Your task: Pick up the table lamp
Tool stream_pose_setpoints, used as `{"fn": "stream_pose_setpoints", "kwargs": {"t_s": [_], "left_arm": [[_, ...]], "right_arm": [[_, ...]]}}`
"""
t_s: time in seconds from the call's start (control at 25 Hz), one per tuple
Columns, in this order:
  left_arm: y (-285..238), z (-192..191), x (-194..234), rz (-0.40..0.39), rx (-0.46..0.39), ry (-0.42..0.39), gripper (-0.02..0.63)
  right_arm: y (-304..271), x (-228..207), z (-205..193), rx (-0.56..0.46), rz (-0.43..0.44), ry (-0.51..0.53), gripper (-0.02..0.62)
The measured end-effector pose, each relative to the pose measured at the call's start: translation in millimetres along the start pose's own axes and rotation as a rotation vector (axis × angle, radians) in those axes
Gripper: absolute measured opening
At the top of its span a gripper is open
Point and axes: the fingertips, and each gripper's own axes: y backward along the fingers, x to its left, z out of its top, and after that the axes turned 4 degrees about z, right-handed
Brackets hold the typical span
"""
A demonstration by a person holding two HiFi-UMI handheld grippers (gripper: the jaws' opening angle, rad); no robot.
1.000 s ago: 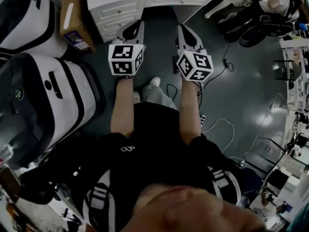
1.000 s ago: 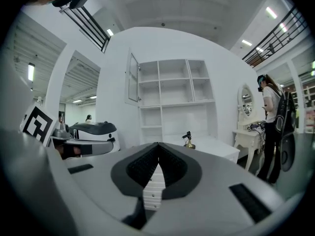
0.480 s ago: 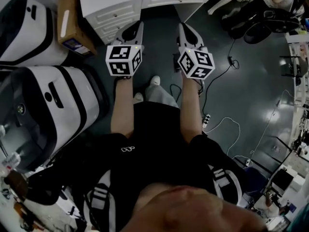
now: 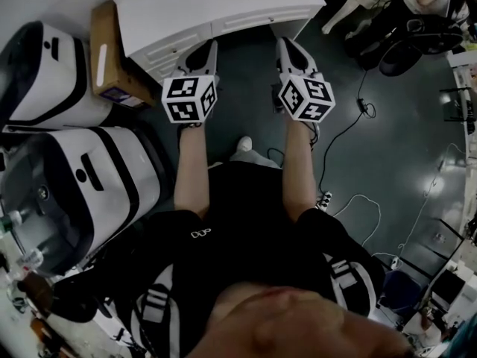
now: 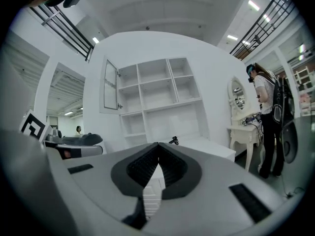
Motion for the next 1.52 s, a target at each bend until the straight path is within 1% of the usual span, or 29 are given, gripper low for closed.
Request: {"fn": "stream_pose_setpoints", "kwargs": {"t_s": [0.12, 0.24, 0.36, 0.52, 0.56, 0.64, 0.68, 0.72, 0.88, 1.04, 1.24, 1.52], "left_arm": [[-19, 3, -16, -0.017, 0.007, -0.013, 0.009], [-38, 5, -30, -0.038, 0.006, -0.024, 0.009], [-57, 3, -52, -0.064, 0.006, -0.029, 0.009], [-78, 15, -88, -0.117, -0.025, -0.021, 0.009], [-81, 18, -95, -0.119, -0.028, -0.045, 0.009], [-83, 21, -99, -0.09, -0.023, -0.12, 0.009], [-83, 23, -96, -0.074, -0.022, -0.138, 0.009], [-83, 25, -91, -0.062, -0.025, -0.135, 0.009], [-77, 26, -55, 0.011, -0.02, -0.078, 0.009], [-79, 11, -26, 0.06, 0.002, -0.047, 0.009], [-140, -9, -5, 0.059, 0.03, -0.019, 0.009], [-212, -20, 25, 0.02, 0.067, -0.002, 0.009]], "right_arm": [[-1, -20, 5, 0.001, -0.004, -0.009, 0.018], [-5, -30, 8, -0.001, 0.008, 0.007, 0.018], [0, -52, 13, -0.001, -0.003, 0.021, 0.018], [8, -85, 34, -0.034, -0.023, 0.018, 0.018], [8, -90, 38, -0.041, -0.022, 0.017, 0.018], [5, -93, 43, -0.045, -0.006, 0.018, 0.018], [1, -90, 44, -0.042, 0.007, 0.019, 0.018], [-4, -87, 43, -0.037, 0.022, 0.021, 0.018], [-23, -69, 34, -0.005, 0.079, 0.028, 0.018], [-43, -67, 20, 0.02, 0.095, 0.015, 0.018], [-96, -100, -6, 0.071, 0.098, 0.01, 0.018], [-159, -138, -23, 0.11, 0.039, -0.008, 0.018]]}}
